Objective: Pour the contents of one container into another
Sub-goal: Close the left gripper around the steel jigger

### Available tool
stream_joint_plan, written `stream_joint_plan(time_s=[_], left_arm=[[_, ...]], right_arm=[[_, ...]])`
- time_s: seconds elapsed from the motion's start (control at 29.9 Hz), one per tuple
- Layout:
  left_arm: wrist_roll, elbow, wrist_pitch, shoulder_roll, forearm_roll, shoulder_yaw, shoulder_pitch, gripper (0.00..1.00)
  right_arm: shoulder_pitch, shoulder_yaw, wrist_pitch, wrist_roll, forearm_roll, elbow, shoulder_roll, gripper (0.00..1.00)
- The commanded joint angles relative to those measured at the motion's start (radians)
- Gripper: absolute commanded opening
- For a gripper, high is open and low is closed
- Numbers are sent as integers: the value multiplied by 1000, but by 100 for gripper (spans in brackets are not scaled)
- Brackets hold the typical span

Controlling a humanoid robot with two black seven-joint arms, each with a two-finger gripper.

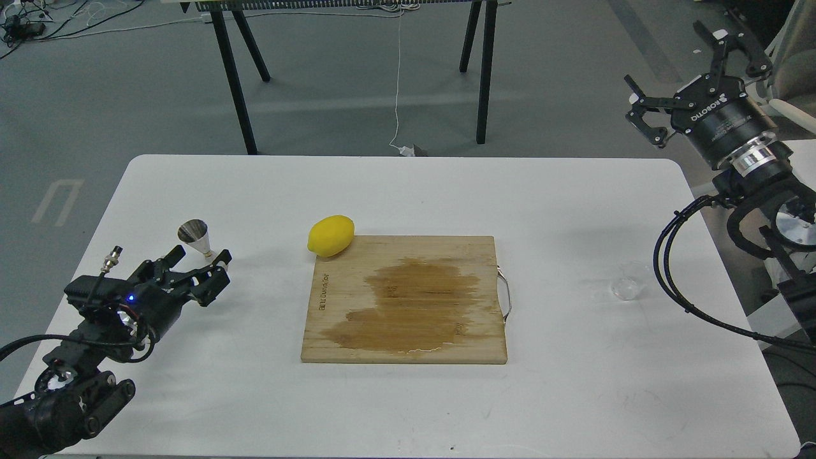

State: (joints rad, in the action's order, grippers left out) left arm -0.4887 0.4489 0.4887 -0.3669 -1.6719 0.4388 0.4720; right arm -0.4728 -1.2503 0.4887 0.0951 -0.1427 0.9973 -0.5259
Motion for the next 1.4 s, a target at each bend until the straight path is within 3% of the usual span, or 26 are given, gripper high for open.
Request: stream_joint_plan(time_s=[0.0, 0.7, 1.04, 1.37], left_arm=[[0, -7, 0, 16, 0, 0, 8, 99], [0, -236, 0, 177, -2, 0, 77, 99], [0, -246, 0, 226, 3, 0, 100, 99], [0, -294, 0, 264, 1, 0, 108, 90]], right_arm=[[-1, 0, 0, 0, 0, 0, -2, 100], [16, -11, 0, 0, 0, 3, -6, 100], [17, -20, 0, 0, 0, 3, -9, 100], [23, -21, 0, 0, 0, 3, -9, 100]])
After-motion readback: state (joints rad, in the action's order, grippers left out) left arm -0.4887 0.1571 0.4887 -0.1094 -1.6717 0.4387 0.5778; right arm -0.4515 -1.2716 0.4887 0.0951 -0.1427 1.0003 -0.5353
